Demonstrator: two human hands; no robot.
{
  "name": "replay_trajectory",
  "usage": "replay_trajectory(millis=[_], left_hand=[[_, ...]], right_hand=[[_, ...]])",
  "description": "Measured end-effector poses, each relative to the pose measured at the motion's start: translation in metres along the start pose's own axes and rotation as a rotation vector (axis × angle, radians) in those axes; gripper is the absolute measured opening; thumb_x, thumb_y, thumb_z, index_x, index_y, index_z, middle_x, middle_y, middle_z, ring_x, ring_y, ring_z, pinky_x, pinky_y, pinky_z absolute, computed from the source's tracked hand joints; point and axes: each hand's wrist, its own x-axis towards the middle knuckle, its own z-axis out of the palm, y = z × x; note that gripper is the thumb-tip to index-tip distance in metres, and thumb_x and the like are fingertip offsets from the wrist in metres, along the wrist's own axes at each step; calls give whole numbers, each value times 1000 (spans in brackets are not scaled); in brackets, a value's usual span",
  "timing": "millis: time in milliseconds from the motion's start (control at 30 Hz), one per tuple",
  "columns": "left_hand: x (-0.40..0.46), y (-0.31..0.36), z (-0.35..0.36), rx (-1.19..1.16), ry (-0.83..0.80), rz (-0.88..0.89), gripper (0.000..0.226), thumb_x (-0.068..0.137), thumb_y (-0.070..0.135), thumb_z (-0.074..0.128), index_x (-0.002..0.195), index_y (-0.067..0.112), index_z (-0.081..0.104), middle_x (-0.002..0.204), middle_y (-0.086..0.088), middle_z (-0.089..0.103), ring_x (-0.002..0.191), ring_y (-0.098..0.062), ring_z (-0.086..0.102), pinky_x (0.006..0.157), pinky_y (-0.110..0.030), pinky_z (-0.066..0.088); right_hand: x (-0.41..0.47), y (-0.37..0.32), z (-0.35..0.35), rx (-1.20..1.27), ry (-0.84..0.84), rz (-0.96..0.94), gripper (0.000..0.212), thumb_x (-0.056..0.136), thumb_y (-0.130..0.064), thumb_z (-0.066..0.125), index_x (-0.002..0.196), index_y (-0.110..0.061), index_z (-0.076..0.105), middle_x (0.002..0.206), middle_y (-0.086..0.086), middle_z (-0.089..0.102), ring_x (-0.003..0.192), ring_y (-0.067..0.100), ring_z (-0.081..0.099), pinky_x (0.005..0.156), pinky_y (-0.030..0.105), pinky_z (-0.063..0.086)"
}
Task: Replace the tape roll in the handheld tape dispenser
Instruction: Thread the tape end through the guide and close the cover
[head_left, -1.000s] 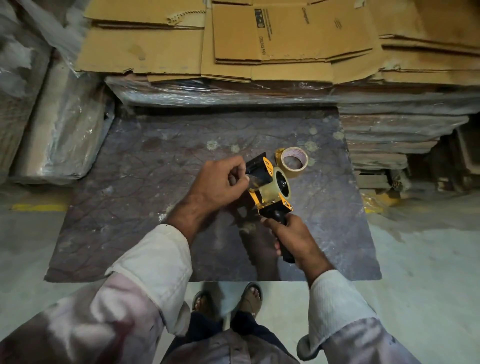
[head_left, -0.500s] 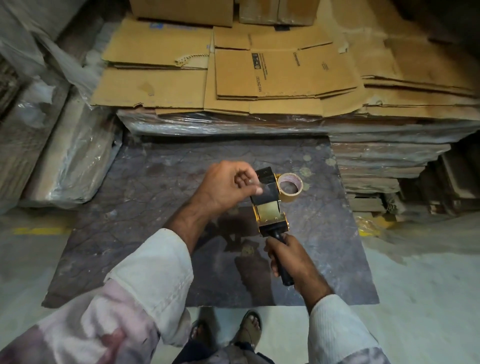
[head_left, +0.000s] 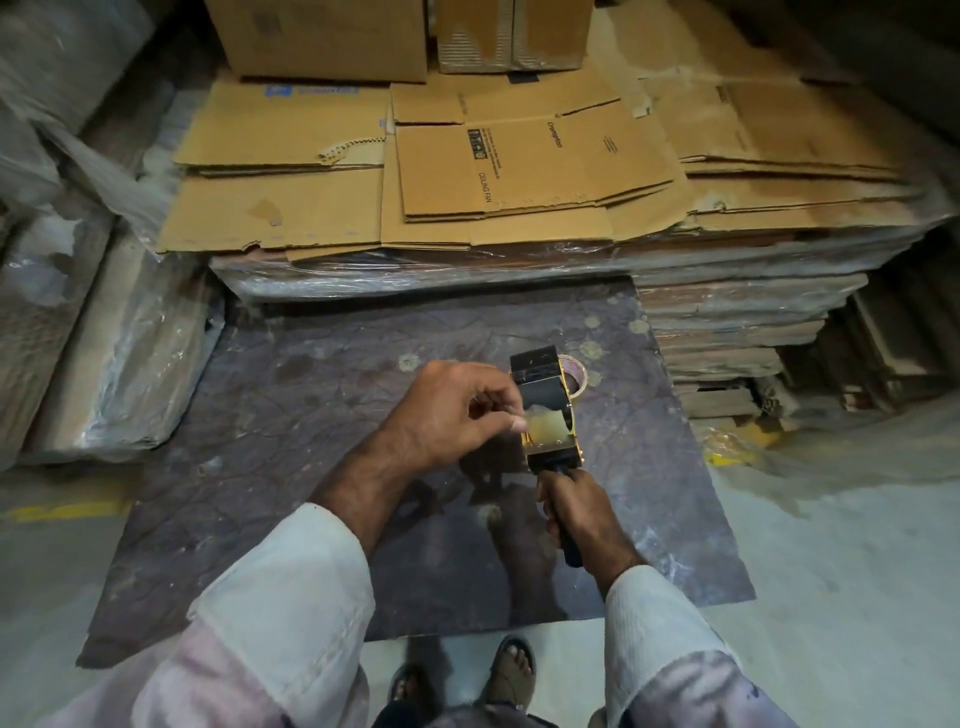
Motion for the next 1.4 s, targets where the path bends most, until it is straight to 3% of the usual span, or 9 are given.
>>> replay_trajectory(millis=[100,267,467,633,867,1033,1167,1300,1400], left_hand=[[7,-3,-6,-33,73,8,6,86,20,76,85,15,73,81,2,69,75,-11,64,70,-29,52],[25,-11,-19,-132,142,-91,3,88,15,73,90,16,73,84,-4,70,75,-23,62,68,-34,50],[44,-18,-27,-306,168,-224,8,78,19,83,83,17,76,82,-11,72,70,-14,55,69,-37,51],[48,-18,-35,-394,88,-308,23,70,20,91,86,9,78,81,-14,77,69,-17,68,76,-45,57],[36,32,-27,-343,-158,-115,16,75,18,88,82,9,78,76,-4,75,66,-12,60,63,-27,50],[39,45,-18,-302,-171,-36,15,77,25,85,84,15,77,81,-5,75,78,-35,69,72,-49,57],[43,46,-14,-292,-127,-20,13,80,26,82,85,15,76,82,-8,74,70,-22,64,69,-39,53],[44,25,-37,-360,12,-158,13,81,13,82,89,5,74,90,-18,74,77,-19,62,76,-35,53],[39,17,-45,-365,30,-185,13,80,10,81,89,3,74,91,-18,74,74,-12,61,72,-23,53]], right_hand=[[-1,1,-3,-31,-10,-11,14,67,-25,58,61,-13,61,46,4,53,37,21,46,47,30,37],[-15,-3,2,5,-65,-16,14,74,-17,57,61,-12,58,46,5,50,38,22,44,43,28,36],[-30,-9,2,28,-171,-50,16,73,-19,55,59,-11,54,47,10,45,35,23,41,40,27,34],[-39,-3,2,37,-208,-39,20,77,-15,54,57,-13,54,47,9,44,33,23,40,40,26,34],[-37,-7,-3,86,-131,11,21,82,-13,52,61,-11,56,50,9,44,36,22,40,40,25,34],[-34,-21,-6,71,-130,0,18,76,-13,54,58,-14,56,47,6,44,35,21,38,40,24,33],[-36,-22,-1,57,-150,-34,23,74,-15,56,51,-17,58,48,5,47,35,23,41,40,25,33],[-43,-19,-3,68,-150,-26,19,82,-12,54,63,-11,57,48,5,45,35,21,40,40,24,32],[-46,-19,-5,77,-155,-15,20,85,-14,53,65,-10,57,50,6,46,36,21,40,41,25,32]])
